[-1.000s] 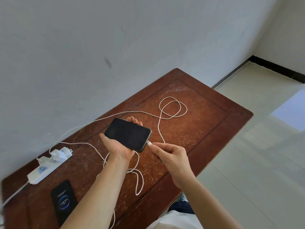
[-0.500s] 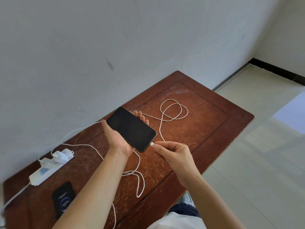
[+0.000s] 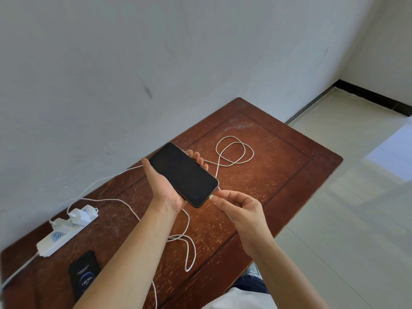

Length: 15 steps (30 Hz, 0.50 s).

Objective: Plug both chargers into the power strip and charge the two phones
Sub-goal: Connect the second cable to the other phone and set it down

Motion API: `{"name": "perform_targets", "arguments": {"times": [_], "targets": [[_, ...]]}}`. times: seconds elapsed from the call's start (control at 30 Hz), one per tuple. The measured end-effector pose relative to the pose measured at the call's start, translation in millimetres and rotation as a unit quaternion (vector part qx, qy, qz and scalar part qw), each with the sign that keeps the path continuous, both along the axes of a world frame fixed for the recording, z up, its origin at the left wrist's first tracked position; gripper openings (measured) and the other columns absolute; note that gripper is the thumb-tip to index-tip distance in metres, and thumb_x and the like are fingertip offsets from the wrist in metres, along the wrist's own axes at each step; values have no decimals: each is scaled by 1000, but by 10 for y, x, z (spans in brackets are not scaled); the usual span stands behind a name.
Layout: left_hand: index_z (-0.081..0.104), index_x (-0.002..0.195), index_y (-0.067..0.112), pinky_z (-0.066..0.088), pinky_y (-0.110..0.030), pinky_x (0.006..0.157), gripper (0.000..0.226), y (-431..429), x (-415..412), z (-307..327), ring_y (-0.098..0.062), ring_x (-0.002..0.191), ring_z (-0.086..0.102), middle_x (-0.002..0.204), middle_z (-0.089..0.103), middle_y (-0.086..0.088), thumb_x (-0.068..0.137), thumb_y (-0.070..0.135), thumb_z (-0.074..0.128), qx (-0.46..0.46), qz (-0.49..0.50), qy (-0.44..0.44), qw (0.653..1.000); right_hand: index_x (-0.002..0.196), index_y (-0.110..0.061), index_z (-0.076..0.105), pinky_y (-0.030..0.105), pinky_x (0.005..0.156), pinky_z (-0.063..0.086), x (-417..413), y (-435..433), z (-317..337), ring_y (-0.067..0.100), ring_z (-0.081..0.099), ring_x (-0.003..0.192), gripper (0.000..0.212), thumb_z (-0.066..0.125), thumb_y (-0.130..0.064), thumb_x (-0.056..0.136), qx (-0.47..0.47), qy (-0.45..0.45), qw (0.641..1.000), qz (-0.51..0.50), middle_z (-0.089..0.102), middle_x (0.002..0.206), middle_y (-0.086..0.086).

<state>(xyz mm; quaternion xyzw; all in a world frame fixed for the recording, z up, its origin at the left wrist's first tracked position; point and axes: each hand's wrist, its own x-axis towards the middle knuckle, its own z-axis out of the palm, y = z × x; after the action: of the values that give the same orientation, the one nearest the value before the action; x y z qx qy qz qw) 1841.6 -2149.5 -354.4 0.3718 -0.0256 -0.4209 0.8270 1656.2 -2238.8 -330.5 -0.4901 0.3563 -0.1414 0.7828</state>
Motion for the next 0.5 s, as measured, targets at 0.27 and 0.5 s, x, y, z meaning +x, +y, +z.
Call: {"name": "perform_targets", "arguments": {"times": [0.27, 0.5], "targets": [[72, 113, 12, 50, -55, 98, 95, -20, 9, 5, -31, 104, 71, 114, 73, -15, 72, 90, 35, -4, -10, 7, 1000, 85, -20, 84, 25, 80, 62, 44, 18, -14, 18, 79, 89, 10, 88, -17, 76, 24, -2, 1000, -10, 82, 90, 4], [63, 126, 10, 50, -56, 97, 96, -12, 42, 75, -34, 112, 67, 128, 67, -19, 78, 88, 35, -15, -14, 43, 999, 92, -25, 80, 23, 76, 61, 56, -30, 41, 15, 79, 84, 29, 87, -39, 67, -4, 5, 999, 36, 83, 90, 1]]}}
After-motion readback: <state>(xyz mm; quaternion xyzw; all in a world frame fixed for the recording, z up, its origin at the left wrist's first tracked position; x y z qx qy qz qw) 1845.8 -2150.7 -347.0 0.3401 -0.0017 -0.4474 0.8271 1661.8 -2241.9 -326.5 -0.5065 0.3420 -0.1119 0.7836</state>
